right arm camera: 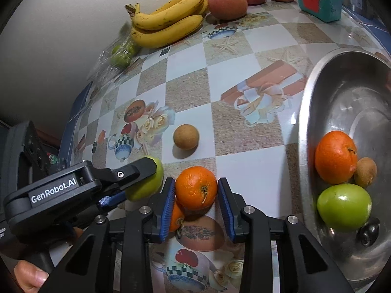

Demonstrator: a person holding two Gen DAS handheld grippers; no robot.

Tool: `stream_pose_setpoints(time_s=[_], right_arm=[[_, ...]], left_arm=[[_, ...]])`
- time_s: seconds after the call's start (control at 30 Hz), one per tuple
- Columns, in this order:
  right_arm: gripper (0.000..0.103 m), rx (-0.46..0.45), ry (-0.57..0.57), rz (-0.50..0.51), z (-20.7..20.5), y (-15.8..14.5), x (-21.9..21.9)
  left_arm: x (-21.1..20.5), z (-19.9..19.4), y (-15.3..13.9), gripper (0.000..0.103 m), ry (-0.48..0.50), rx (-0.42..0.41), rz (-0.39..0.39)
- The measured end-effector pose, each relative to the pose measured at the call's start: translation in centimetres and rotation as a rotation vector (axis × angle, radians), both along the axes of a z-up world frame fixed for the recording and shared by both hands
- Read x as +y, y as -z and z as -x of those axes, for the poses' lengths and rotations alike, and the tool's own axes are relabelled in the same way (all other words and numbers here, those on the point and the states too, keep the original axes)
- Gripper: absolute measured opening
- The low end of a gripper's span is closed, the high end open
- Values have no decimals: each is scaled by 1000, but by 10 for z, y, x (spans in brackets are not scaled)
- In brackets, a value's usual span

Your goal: Organize fruits

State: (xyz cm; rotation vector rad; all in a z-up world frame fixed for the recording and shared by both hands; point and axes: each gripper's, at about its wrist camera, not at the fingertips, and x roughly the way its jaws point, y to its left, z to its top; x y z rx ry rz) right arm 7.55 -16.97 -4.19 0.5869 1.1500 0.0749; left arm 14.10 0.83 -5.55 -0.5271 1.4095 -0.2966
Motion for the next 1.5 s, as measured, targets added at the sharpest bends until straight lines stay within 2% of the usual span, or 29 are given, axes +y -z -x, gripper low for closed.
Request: stream_pose_setpoints(time_s=[0.33, 0.7, 0.97, 1.5], right_arm=[[37, 9, 25, -12, 4, -1, -8], [37, -31, 46, -43, 11, -23, -16], [37, -82, 83, -32, 23, -46, -27], [37, -81, 209, 18, 46, -62, -72]], left_arm=[[-4, 0, -4, 42, 18, -25, -50], [3, 0, -35, 42, -4, -104, -57], [6, 2, -52, 42, -16, -141, -76], [-7, 13, -75, 42, -10, -187, -90]])
